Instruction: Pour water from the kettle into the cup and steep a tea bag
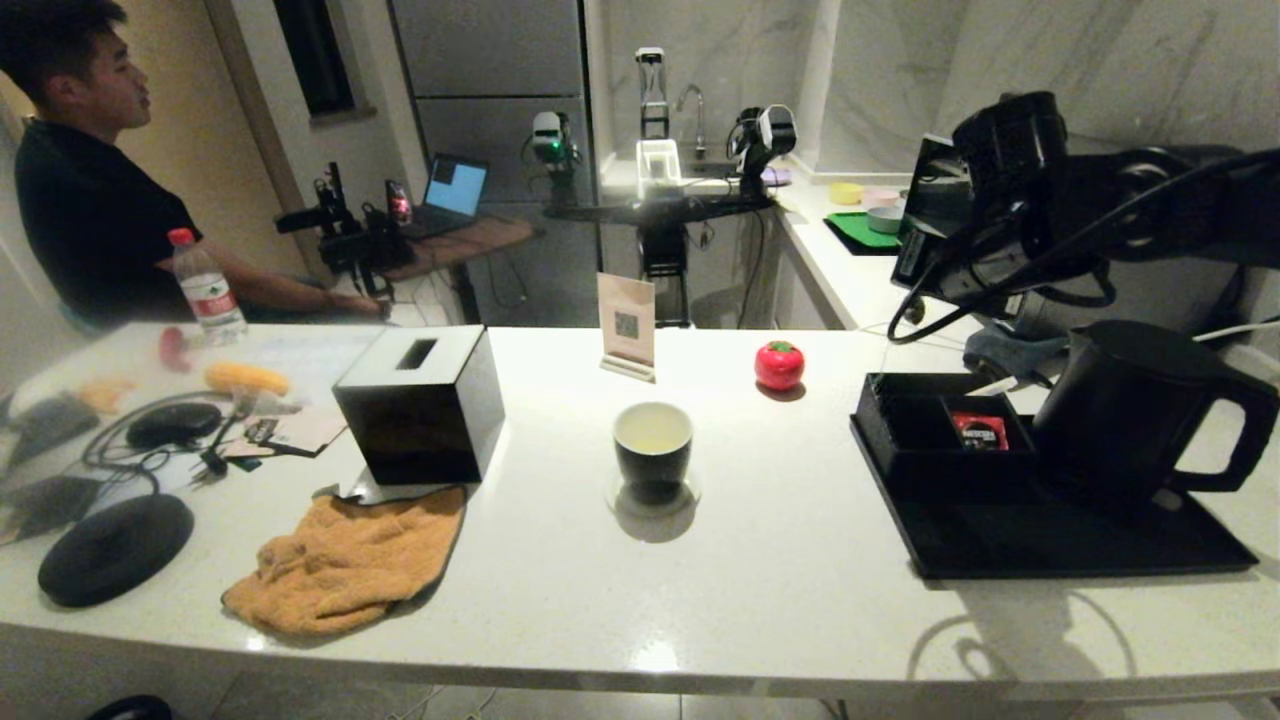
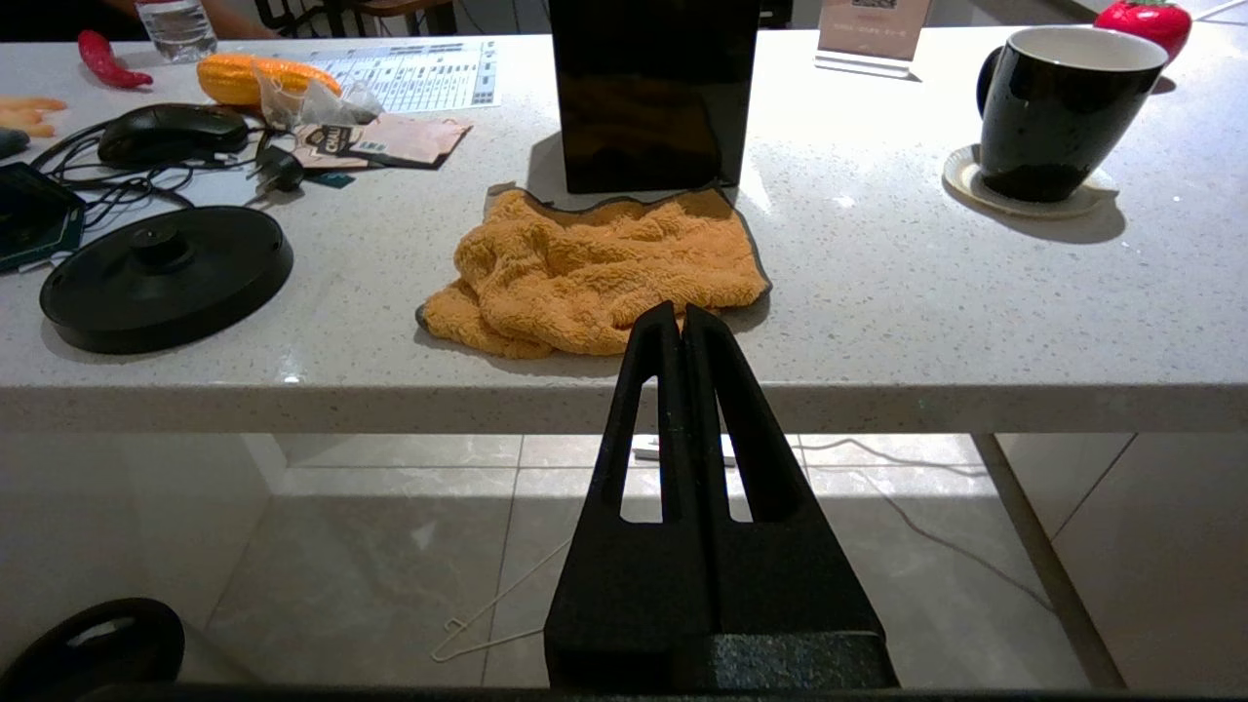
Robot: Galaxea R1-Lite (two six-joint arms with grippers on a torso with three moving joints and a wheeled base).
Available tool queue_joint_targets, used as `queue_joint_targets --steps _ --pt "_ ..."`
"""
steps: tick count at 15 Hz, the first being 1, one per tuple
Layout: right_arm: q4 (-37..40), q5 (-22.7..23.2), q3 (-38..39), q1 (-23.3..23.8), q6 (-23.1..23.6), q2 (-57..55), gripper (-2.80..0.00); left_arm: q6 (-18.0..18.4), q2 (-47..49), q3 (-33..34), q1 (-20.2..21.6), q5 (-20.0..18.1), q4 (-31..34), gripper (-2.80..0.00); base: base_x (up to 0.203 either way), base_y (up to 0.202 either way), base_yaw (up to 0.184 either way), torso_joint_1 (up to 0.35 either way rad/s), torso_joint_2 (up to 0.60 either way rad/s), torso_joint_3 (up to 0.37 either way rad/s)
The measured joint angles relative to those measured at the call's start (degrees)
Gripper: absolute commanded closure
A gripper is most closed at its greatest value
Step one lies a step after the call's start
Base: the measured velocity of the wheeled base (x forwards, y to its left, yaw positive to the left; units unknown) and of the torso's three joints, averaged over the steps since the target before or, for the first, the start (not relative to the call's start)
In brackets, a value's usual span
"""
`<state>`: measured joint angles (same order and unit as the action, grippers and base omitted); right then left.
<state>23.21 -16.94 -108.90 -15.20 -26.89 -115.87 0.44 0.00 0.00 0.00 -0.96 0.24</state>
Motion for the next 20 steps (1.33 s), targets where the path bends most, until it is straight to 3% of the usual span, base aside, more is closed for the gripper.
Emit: queue_joint_targets --steps 7,20 --pt "-0.12 0.39 -2.31 -2.87 5.72 0.79 0.0 0.0 0.0 0.0 0.0 0.02 0.0 0.0 0.0 0.0 0.0 0.0 0.0 0.0" --pt "-0.42 1.13 0.61 -3.43 5.53 5.96 0.0 0.0 0.0 0.0 0.0 0.0 0.01 0.0 0.0 0.0 0.0 0.0 0.0 0.0"
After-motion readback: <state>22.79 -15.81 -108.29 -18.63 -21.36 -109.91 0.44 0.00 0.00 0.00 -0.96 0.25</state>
